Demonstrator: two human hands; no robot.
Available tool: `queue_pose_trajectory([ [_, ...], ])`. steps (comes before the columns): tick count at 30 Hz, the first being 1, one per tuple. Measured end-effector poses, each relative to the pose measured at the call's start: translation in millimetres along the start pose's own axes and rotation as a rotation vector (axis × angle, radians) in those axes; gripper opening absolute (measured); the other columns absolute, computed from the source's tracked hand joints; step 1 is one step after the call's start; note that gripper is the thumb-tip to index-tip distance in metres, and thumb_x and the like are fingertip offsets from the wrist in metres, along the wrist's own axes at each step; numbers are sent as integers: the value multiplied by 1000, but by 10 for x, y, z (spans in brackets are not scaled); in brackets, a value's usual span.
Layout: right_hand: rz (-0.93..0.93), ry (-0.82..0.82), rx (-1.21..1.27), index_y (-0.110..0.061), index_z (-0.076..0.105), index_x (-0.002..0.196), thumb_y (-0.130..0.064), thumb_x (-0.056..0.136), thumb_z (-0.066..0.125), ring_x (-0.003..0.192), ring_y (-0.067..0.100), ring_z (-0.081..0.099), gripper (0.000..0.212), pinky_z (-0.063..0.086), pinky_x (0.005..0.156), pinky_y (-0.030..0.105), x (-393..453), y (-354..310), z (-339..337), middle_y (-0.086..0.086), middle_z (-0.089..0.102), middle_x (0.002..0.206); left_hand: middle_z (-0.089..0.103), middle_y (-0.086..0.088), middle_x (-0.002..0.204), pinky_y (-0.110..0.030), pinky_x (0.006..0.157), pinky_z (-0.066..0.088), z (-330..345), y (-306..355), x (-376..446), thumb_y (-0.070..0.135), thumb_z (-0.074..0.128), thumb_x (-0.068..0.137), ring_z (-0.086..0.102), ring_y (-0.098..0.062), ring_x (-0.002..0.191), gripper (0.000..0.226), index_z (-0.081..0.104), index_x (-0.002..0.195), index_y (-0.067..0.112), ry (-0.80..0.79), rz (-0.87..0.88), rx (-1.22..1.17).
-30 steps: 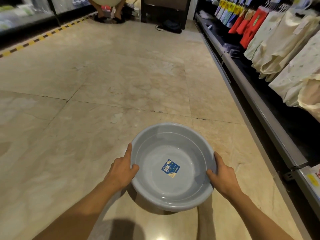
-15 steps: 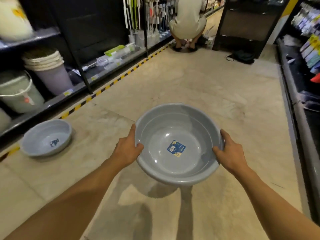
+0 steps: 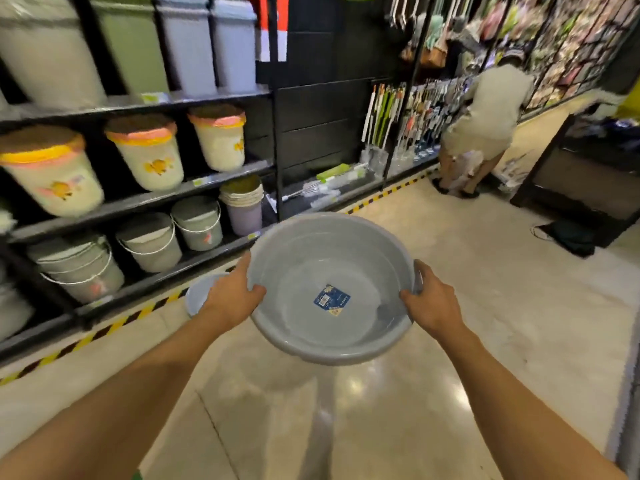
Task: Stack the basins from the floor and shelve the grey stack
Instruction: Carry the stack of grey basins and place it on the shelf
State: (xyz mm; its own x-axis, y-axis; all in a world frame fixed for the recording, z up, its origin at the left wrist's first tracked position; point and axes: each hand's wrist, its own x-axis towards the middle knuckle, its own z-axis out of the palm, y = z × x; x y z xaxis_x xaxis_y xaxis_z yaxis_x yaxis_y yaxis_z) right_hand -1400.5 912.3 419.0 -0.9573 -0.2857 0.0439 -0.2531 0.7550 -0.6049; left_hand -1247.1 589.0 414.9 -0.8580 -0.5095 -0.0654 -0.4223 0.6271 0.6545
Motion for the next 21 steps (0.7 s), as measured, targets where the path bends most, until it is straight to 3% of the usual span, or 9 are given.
queue_pose_trajectory([
  [3, -30, -43, -27, -30, 35, 147, -29, 84, 64, 97, 38, 63, 70, 49, 74, 40, 229, -323, -61, 13, 65, 119, 60, -11, 137, -38, 93, 44, -344, 56, -27, 24, 60, 91, 56, -37, 119, 79, 19, 158, 32, 54, -17, -3],
  [5, -54, -62, -16, -31, 35, 146, -29, 83, 64, 97, 39, 61, 70, 45, 71, 38, 362, -514, -5, 14, 65, 118, 58, -8, 138, -35, 88, 43, -523, 33, -34, 23, 59, 91, 57, -34, 117, 78, 20, 158, 31, 88, -32, -28],
  [7, -83, -73, -20, -30, 34, 147, -28, 83, 63, 99, 40, 61, 71, 43, 73, 39, 499, -701, 111, 15, 65, 118, 61, -8, 130, -34, 81, 41, -671, -31, -25, 23, 58, 90, 59, -31, 103, 77, 21, 157, 32, 115, -51, -13],
  [9, -101, -105, -27, -31, 33, 147, -28, 83, 63, 91, 39, 60, 71, 43, 72, 38, 628, -899, 260, 13, 65, 115, 64, -6, 118, -33, 76, 43, -800, -146, -23, 23, 58, 91, 55, -24, 90, 73, 25, 155, 32, 141, -83, -29],
  [11, -119, -154, -37, -31, 34, 147, -29, 83, 62, 81, 30, 55, 70, 44, 69, 36, 759, -1106, 424, 9, 64, 107, 61, -1, 110, -34, 76, 44, -907, -292, -3, 22, 59, 91, 55, -22, 88, 70, 28, 153, 32, 159, -127, -44],
  [14, -166, -229, -18, -28, 38, 144, -26, 84, 64, 80, 27, 58, 66, 53, 73, 39, 984, -1417, 718, 4, 62, 102, 62, -4, 116, -38, 82, 48, -1046, -554, 115, 21, 58, 91, 60, -28, 100, 66, 33, 151, 29, 188, -179, -65],
  [18, -219, -261, 7, -29, 39, 145, -25, 86, 66, 78, 22, 56, 65, 50, 74, 36, 1366, -1827, 1156, 0, 60, 101, 63, -3, 119, -42, 89, 49, -1209, -931, 464, 22, 55, 90, 59, -27, 101, 66, 31, 151, 32, 219, -237, -90],
  [21, -239, -271, 16, -31, 39, 145, -26, 87, 68, 77, 19, 55, 65, 52, 75, 38, 1688, -2143, 1441, -4, 56, 99, 65, -4, 115, -51, 105, 39, -1366, -1164, 825, 21, 54, 89, 60, -25, 101, 66, 32, 150, 33, 261, -274, -84],
])
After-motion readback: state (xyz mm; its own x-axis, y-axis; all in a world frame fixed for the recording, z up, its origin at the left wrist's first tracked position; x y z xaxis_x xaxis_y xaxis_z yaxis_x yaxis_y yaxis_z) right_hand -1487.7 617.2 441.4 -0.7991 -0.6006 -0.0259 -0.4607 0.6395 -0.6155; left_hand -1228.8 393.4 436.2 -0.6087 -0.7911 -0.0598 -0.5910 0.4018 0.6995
